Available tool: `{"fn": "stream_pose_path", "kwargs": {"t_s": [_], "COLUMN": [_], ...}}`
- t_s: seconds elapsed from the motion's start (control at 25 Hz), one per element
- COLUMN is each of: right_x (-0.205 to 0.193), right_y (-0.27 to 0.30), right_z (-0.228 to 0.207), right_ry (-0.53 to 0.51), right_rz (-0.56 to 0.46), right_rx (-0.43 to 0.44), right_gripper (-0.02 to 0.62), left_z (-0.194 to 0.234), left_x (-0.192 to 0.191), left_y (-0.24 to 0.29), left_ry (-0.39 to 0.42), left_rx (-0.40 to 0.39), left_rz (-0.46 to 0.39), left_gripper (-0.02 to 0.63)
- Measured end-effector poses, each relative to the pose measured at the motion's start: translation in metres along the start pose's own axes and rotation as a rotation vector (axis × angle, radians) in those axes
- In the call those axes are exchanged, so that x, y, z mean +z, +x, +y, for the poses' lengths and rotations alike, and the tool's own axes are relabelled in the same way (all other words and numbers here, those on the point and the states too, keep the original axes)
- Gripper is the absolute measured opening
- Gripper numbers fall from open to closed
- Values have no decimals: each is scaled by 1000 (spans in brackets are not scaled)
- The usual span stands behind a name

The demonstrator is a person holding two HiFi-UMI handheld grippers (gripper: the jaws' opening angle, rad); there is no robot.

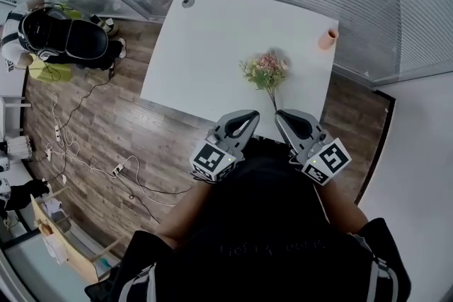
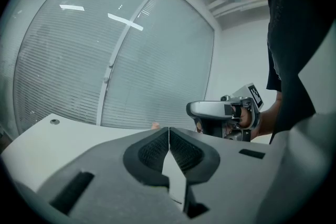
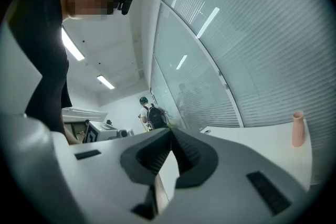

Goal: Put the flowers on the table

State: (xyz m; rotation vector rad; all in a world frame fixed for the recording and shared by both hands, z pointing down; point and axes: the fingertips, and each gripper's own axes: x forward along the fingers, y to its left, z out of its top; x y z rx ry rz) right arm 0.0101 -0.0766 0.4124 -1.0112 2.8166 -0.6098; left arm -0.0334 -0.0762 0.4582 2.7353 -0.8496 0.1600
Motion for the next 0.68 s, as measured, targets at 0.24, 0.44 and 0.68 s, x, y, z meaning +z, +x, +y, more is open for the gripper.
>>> {"fn": "stream_pose_path", "kwargs": {"t_s": [0.24, 0.44, 0.68], "right_x": [8, 15, 14], "right_y": [0, 6, 14], "right_z": [13, 20, 26], "right_ry": [2, 6, 15], "right_rz": [-27, -38, -26], "right_rx": [36, 80, 114], "right_gripper": [31, 31, 31], "left_z": [-4, 1, 9], "left_x": [10, 13, 8], "left_y": [-12, -16, -22], "left_ry": [-6, -1, -63], "left_rx": [3, 31, 59], "left_rz": [-38, -49, -40], "left_gripper": [20, 20, 20]}}
